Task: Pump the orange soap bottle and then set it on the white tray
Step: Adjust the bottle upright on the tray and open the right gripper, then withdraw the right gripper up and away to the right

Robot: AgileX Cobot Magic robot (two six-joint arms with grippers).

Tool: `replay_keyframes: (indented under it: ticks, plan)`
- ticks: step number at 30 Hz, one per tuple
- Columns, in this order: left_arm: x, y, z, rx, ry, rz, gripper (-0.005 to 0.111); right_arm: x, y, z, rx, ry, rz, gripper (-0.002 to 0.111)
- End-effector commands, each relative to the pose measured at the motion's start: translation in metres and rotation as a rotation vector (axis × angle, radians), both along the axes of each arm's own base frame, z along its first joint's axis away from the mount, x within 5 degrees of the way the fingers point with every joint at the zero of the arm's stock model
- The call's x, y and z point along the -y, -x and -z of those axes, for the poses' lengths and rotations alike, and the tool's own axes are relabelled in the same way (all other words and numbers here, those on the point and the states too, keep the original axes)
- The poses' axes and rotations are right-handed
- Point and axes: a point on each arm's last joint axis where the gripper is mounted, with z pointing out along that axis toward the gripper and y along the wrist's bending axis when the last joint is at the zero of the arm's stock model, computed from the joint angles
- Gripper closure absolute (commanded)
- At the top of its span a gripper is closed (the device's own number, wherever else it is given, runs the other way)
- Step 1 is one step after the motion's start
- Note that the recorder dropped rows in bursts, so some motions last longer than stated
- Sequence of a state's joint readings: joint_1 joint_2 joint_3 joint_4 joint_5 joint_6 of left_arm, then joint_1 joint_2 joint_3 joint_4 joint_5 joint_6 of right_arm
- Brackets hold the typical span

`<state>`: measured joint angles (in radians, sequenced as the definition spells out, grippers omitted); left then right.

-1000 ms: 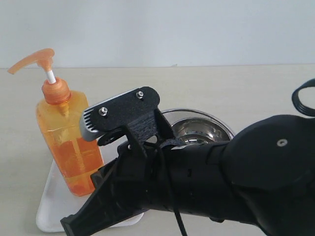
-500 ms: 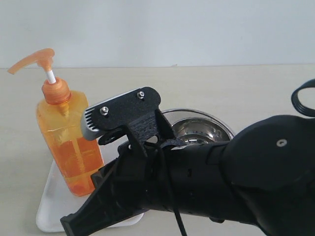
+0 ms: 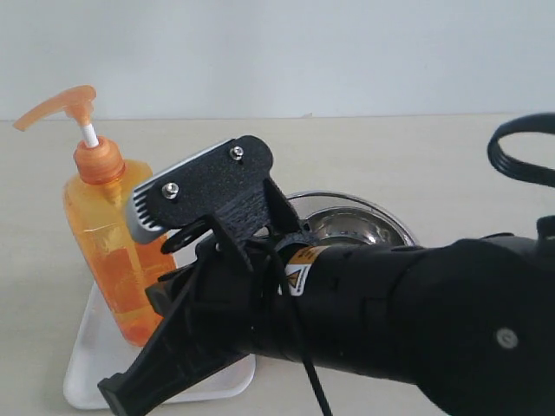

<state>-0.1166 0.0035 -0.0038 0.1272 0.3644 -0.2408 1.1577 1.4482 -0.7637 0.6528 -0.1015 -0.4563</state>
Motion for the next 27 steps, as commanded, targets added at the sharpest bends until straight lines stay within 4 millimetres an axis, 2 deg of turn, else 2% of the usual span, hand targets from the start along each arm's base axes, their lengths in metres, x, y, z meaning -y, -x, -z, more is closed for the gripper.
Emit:
replay_keyframes:
  ticks: [1, 11, 15, 19, 27]
  plan:
    - [0.000, 0.000, 0.001, -0.002, 0.006, -0.001, 0.102, 0.002, 0.001, -0.004, 0.029, -0.017, -0.013, 0.106]
    - [0.000, 0.000, 0.001, -0.002, 0.006, -0.001, 0.102, 0.002, 0.000, -0.006, 0.072, -0.007, -0.032, 0.106]
    - [0.000, 0.000, 0.001, -0.002, 0.006, -0.001, 0.102, 0.011, 0.006, -0.024, 0.082, -0.048, -0.046, 0.106]
    - [0.000, 0.000, 0.001, -0.002, 0.006, -0.001, 0.102, 0.036, 0.001, -0.052, 0.103, -0.107, -0.009, 0.106]
    - [0.000, 0.000, 0.001, -0.002, 0.006, -0.001, 0.102, 0.111, -0.025, -0.087, 0.063, -0.142, 0.206, 0.106]
